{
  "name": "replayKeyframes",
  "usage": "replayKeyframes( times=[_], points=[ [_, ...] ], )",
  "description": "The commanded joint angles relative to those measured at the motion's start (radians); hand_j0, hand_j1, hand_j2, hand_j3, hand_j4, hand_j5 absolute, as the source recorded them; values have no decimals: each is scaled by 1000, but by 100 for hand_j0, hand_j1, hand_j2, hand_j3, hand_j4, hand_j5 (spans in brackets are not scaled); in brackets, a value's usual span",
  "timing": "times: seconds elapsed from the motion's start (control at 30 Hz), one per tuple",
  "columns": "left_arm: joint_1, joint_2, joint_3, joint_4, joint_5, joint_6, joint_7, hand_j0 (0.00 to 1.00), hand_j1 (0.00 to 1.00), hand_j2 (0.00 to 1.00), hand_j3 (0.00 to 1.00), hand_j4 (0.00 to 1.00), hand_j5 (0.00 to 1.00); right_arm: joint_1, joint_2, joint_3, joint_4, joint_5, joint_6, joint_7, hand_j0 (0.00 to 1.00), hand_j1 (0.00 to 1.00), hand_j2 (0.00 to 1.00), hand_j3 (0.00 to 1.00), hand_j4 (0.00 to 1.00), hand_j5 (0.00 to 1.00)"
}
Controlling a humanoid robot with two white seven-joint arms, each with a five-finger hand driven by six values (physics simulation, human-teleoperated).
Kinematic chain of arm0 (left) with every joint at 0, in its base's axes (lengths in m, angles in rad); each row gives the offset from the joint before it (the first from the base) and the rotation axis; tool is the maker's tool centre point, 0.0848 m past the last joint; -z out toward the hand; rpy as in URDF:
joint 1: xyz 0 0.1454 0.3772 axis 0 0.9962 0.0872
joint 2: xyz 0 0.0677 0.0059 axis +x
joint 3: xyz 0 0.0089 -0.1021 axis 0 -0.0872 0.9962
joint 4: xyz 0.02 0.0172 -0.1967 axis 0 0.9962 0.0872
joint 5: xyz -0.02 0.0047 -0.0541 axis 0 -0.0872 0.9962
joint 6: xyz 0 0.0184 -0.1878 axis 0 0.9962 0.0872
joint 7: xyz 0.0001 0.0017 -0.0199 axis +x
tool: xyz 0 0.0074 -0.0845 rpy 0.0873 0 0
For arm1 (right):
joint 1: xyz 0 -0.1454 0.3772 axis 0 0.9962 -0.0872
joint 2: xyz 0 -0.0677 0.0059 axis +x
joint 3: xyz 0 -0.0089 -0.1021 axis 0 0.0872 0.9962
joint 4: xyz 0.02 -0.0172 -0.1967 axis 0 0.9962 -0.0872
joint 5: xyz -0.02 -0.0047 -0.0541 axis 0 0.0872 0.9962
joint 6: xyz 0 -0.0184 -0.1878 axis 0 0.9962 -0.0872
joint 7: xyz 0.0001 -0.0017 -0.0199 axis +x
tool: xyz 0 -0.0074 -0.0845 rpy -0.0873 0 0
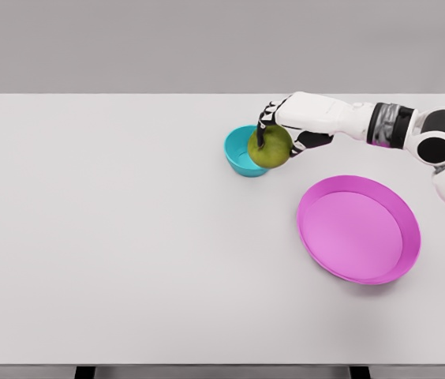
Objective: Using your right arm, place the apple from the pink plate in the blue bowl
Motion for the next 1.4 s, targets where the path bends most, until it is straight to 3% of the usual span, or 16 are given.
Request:
replayKeyframes(
  times=[0.0, 0.33, 0.43, 0.93, 0.97, 1.0, 1.03, 1.27, 1.33, 1.37],
  points=[
    [0, 0, 0, 0, 0, 0, -1, 100, 100, 100, 100, 100, 100, 0, 5, -3, 9, -7, 3, -1, 44, 44, 44, 44, 44, 44],
    [0, 0, 0, 0, 0, 1, -1, 100, 100, 100, 100, 100, 100, -23, 57, -3, 40, 18, 3, -1, 44, 44, 44, 44, 44, 44],
    [0, 0, 0, 0, 0, 0, -1, 100, 100, 100, 100, 100, 100, -40, 83, -3, 92, 27, 3, -1, 44, 44, 44, 44, 44, 44],
    [0, 0, 0, 0, 0, -1, -1, 100, 100, 100, 100, 100, 100, -77, 137, -3, 207, 68, 3, -1, 44, 44, 44, 44, 44, 44],
    [0, 0, 0, 0, 0, 0, -1, 100, 100, 100, 100, 100, 100, -78, 137, -3, 210, 68, 3, -1, 50, 50, 50, 50, 50, 50],
    [0, 0, 0, 0, 0, 1, -1, 100, 100, 100, 100, 100, 100, -78, 137, -3, 210, 67, 3, -1, 84, 84, 84, 84, 84, 84],
    [0, 0, 0, 0, 0, 1, -1, 100, 100, 100, 100, 100, 100, -77, 137, -3, 204, 68, 3, -1, 100, 100, 100, 100, 100, 100],
    [0, 0, 0, 0, 0, -1, -1, 100, 100, 100, 100, 100, 100, -81, 114, -6, 169, 62, 3, -1, 100, 100, 100, 100, 100, 100],
    [0, 0, 0, 0, 0, 0, -1, 100, 100, 100, 100, 100, 100, -61, 28, -93, 37, 58, 3, 1, 100, 100, 100, 100, 100, 100],
    [0, 0, 0, 0, 0, 1, -1, 100, 100, 100, 100, 100, 100, -51, 4, -107, 8, 56, 3, 1, 100, 100, 100, 100, 100, 100]
  ],
)
